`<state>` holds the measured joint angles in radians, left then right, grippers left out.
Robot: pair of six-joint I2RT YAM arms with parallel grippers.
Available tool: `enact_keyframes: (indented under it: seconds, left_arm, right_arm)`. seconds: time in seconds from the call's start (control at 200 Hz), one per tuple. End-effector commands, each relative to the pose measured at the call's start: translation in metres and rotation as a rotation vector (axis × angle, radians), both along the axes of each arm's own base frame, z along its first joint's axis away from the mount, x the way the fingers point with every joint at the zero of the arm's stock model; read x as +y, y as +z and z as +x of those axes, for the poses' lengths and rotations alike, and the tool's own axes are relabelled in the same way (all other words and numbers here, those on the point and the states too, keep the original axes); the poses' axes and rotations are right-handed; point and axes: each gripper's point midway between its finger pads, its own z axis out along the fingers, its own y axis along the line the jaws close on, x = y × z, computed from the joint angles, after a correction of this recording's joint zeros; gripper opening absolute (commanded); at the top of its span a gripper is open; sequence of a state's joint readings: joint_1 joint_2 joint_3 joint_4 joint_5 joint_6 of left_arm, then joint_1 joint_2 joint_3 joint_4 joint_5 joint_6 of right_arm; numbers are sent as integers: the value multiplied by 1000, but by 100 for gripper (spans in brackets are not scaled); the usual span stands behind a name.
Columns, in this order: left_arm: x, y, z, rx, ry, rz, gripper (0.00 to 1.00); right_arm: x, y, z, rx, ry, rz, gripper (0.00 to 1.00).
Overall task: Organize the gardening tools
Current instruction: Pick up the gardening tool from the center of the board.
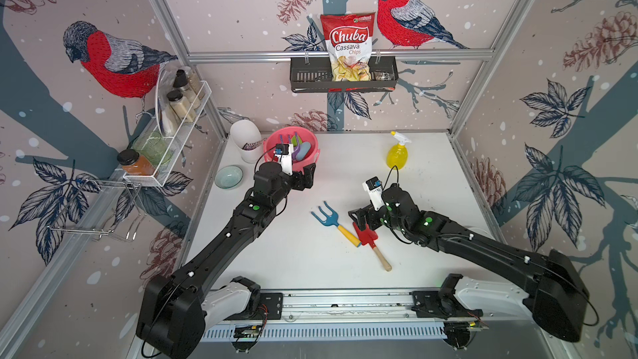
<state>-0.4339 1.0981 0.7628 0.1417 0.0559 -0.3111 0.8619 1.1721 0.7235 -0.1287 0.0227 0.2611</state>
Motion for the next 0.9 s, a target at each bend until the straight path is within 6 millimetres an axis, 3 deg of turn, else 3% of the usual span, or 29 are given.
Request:
enact_keyframes:
  seconds: [0.0, 0.37, 0.61, 0.78, 0.895]
  left_arm:
    - [-14, -17, -21, 125, -16, -105, 91]
    - [-84, -94, -84, 604, -32, -240, 87]
    - [-107, -135, -98, 851, 4, -280, 81]
    - [-122, -163, -106, 996, 10, -298, 77]
    - [-133, -170, -108, 1044, -7, -275, 76]
  right_arm:
    - [-7, -2, 5, 3, -34, -8, 100]
    - [-58, 10, 27, -12, -208, 30, 100]
    - [-93, 11, 32, -4, -291, 48, 100]
    - [-98, 12, 33, 8, -311, 53, 100]
    - [-101, 9, 34, 18, -323, 52, 100]
